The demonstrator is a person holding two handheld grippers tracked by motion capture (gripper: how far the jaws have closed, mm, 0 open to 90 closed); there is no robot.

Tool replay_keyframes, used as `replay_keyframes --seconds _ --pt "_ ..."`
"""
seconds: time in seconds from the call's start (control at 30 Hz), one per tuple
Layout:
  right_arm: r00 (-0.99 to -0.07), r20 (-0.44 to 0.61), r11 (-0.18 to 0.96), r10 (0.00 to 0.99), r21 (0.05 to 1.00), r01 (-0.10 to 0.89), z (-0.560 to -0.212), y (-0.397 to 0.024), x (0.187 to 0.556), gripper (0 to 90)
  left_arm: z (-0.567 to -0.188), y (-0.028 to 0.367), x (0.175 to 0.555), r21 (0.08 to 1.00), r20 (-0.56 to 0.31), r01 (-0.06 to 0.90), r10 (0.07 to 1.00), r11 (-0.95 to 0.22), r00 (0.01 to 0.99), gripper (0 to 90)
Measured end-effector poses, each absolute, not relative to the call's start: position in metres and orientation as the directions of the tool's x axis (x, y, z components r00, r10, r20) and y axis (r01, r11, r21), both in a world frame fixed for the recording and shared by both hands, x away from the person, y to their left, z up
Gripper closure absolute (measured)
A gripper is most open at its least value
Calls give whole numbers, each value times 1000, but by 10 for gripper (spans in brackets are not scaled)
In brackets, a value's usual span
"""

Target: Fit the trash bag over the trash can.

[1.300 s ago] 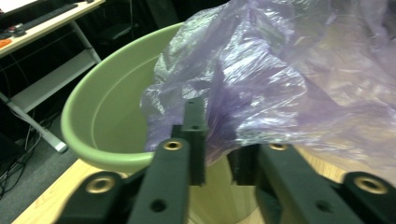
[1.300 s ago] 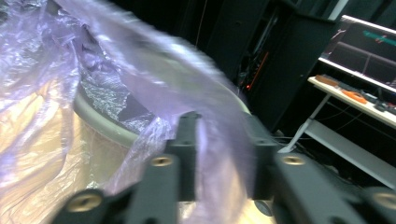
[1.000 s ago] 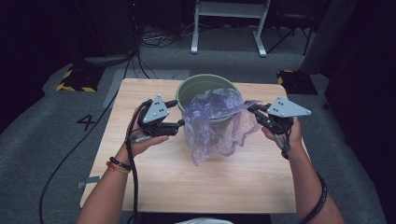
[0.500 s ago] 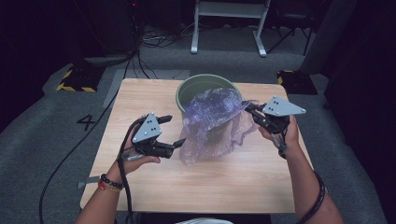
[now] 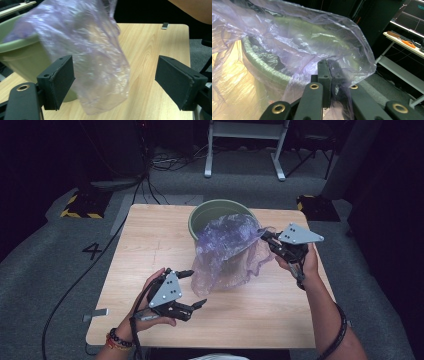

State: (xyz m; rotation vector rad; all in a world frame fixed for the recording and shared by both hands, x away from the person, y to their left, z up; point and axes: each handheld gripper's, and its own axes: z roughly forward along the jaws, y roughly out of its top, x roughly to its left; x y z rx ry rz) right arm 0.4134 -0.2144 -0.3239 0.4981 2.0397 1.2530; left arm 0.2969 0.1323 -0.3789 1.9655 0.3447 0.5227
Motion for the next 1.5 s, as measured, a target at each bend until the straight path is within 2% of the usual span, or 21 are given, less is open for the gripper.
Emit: replay_keyframes --seconds 0.17,0.27,0.37,0.47,0.63,0.73,0.83,0.93,1.03,1.17,1.33,1.5 --pt "-699 -350 464 623 885 -29 -325 -212 413 894 -381 115 301 893 223 12 464 -451 857 154" --pt "-703 -350 464 619 885 -32 -325 -211 413 892 -378 107 307 892 244 15 510 -452 825 161" --pt "-707 -349 463 615 886 -35 -325 -210 413 892 -374 104 315 894 259 28 568 -447 781 278" --pt "-711 -349 461 611 887 -39 -325 -210 412 890 -370 108 324 908 236 53 613 -415 754 394" --pt "-717 -345 455 606 889 -43 -325 -211 411 889 -360 122 334 918 233 46 630 -393 741 596" --pt "-718 -347 455 603 889 -47 -325 -211 410 889 -360 127 338 922 221 48 623 -385 750 663" --pt "-717 -348 458 604 888 -45 -325 -210 410 889 -360 128 336 924 211 58 631 -379 746 567" --pt "-718 -351 462 601 886 -47 -324 -209 410 889 -358 130 335 931 209 49 638 -362 741 541" --pt "-719 -353 464 599 885 -48 -323 -207 410 889 -354 132 335 936 182 69 643 -345 744 379" --pt "-718 -354 466 600 883 -47 -323 -206 410 889 -347 130 324 946 160 55 608 -319 778 232" --pt "-716 -359 473 599 880 -46 -322 -205 410 890 -341 118 308 937 188 23 558 -349 808 198" --pt "-713 -367 482 597 875 -46 -322 -204 409 889 -333 108 298 940 161 21 497 -341 853 182"
